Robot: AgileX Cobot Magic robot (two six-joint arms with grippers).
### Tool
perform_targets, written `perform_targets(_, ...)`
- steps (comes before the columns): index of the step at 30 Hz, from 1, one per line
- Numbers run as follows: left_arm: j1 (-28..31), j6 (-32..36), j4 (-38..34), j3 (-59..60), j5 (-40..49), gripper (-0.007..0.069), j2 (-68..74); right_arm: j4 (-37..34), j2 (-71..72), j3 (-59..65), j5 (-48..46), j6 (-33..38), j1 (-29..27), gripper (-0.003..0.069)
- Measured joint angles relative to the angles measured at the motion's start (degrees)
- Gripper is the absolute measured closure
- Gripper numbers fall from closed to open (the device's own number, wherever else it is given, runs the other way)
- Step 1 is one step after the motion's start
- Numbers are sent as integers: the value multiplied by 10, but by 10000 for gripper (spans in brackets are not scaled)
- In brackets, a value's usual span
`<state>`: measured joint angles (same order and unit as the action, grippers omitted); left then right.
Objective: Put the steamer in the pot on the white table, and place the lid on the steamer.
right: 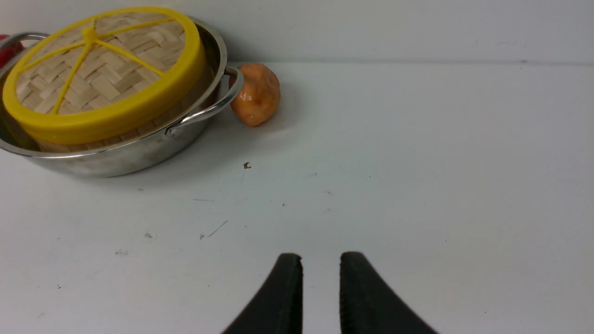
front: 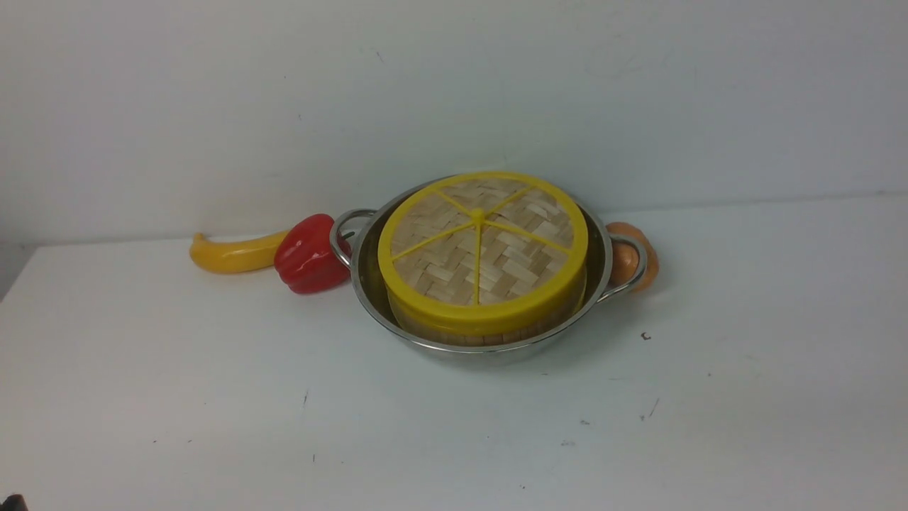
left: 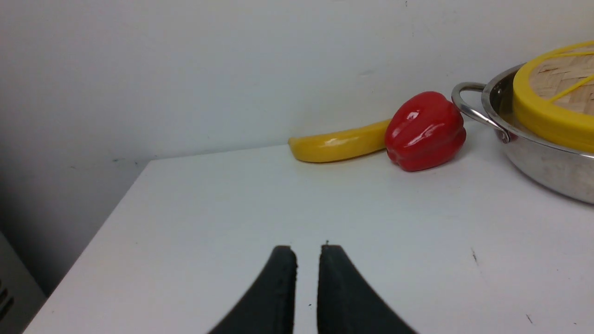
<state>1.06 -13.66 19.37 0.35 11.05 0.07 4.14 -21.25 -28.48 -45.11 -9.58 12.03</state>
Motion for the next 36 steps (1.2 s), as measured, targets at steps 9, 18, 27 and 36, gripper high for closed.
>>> perform_targets(9, 0, 0, 0, 0, 1, 541, -1, 45, 88, 38, 59, 26, -50, 495)
perform_targets(18, 0, 0, 0, 0, 1, 541, -1, 52, 211, 217, 222, 27, -115, 470)
perform_targets(27, 0, 0, 0, 0, 1, 532, -1, 32, 212, 290, 265, 7, -116, 448)
perform_targets(36, 0, 0, 0, 0, 1, 520, -1, 28, 212, 290, 271, -1, -116, 426)
